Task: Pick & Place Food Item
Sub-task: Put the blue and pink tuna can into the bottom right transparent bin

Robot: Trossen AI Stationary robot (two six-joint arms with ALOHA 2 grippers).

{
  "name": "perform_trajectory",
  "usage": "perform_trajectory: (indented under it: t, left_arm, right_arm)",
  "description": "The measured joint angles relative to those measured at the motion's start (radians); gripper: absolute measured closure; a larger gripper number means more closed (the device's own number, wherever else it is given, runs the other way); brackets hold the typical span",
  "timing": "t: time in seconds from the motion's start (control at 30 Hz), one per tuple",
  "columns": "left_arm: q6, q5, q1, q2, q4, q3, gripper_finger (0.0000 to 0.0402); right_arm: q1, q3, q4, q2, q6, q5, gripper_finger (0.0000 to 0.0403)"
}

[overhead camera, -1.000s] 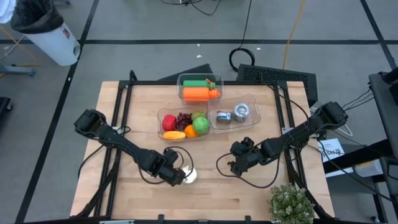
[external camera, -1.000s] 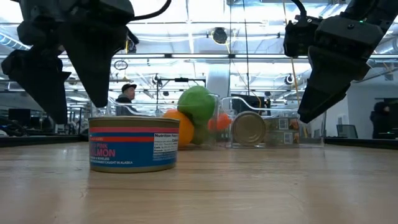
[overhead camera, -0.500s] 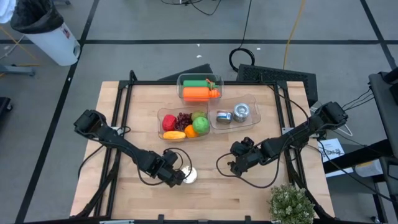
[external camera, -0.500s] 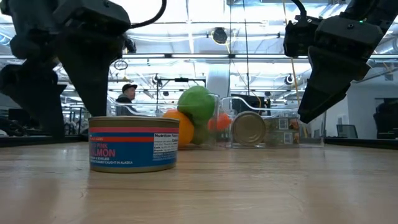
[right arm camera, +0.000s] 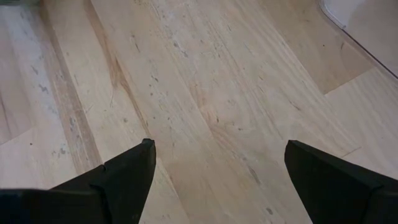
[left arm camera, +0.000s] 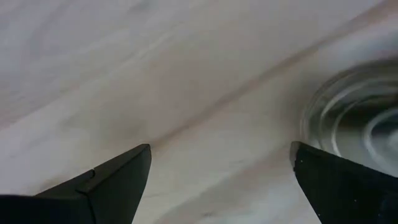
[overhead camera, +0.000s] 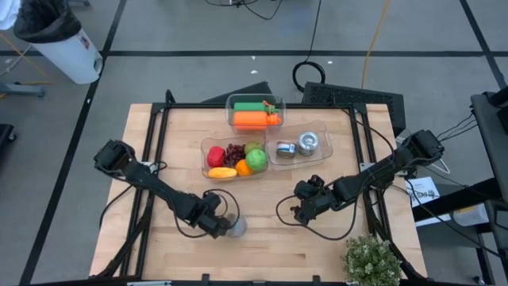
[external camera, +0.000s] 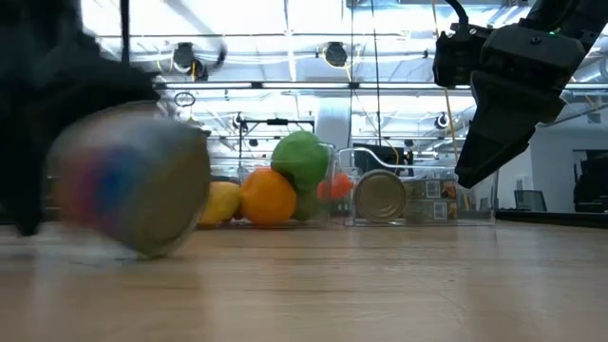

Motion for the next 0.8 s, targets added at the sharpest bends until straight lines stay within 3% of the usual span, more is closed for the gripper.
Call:
perform_trajectory:
  t: [0.33, 0.43, 0.6, 0.7, 0.8]
  left_arm:
    - [-0.038, 0.026, -0.007, -0.003, 0.044, -0.077, 0.0009]
    - [-0.026, 0.022, -0.006, -0.005, 0.055, -0.078, 0.0009]
    - [-0.011, 0.015, -0.006, -0.004, 0.062, -0.078, 0.0009]
    - [-0.009, -0.002, -0.005, -0.004, 0.068, -0.079, 0.0009]
    - [0.003, -0.011, 0.011, -0.003, 0.080, -0.080, 0.0009]
  right_arm:
    - [0.000, -0.001, 0.100, 0.000, -0.100, 0.029, 0.0066]
    - [0.010, -0.027, 0.305, 0.000, -0.221, 0.026, 0.0066]
    - [0.012, -0.113, 0.794, 0.064, -0.533, 0.021, 0.0066]
    - [-0.022, -0.099, 0.919, 0.138, -0.664, -0.024, 0.0066]
    - [-0.057, -0.060, 0.916, 0.229, -0.695, -0.101, 0.0066]
